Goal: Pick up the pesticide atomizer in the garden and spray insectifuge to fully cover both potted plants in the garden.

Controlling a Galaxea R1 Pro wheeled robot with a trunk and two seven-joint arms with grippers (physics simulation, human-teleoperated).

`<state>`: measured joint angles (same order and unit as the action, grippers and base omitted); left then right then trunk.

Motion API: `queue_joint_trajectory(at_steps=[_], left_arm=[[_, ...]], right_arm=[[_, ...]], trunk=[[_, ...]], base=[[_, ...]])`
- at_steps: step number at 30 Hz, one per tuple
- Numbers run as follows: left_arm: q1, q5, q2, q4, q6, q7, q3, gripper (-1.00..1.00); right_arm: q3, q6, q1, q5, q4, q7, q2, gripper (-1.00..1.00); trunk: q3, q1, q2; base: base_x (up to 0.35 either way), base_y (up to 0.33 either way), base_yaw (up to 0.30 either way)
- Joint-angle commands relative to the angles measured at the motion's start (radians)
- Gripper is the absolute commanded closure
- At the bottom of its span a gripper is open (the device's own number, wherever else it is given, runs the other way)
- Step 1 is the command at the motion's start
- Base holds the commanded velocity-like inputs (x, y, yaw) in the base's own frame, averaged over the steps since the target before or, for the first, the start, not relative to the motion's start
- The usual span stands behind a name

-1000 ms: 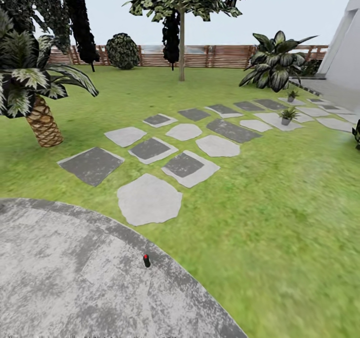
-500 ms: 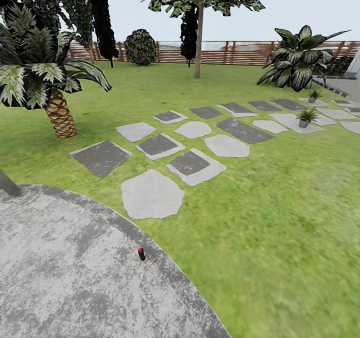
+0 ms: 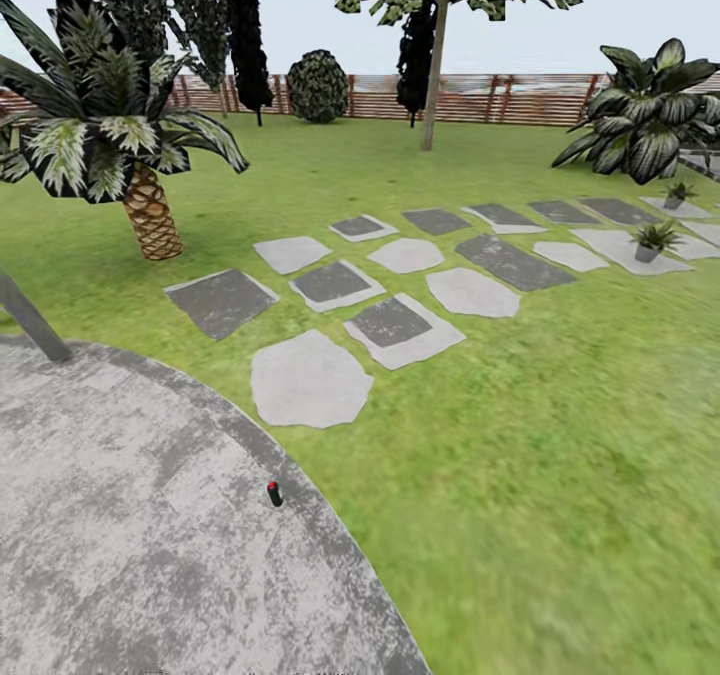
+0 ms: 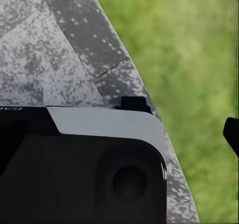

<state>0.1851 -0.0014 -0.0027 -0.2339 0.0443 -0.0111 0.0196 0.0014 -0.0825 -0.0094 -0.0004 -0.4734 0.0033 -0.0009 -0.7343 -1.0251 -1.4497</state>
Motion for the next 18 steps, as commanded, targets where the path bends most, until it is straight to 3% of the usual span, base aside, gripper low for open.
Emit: queue_joint_trajectory(at_steps=[1, 18], left_arm=[[0.001, 0.0, 0.0, 0.001, 0.003, -0.001, 0.002, -1.0], [0.001, 0.0, 0.0, 0.001, 0.003, -0.001, 0.002, -1.0]], right_arm=[[0.0, -0.003, 0.0, 0.0, 0.001, 0.001, 0.0, -1.0], [0.0, -0.003, 0.0, 0.003, 0.001, 0.0, 0.0, -1.0]], trunk=[[-0.002, 0.0, 0.0], [-0.02, 0.0, 0.0]], base=[[0.0, -0.349, 0.2], [0.0, -0.349, 0.2]])
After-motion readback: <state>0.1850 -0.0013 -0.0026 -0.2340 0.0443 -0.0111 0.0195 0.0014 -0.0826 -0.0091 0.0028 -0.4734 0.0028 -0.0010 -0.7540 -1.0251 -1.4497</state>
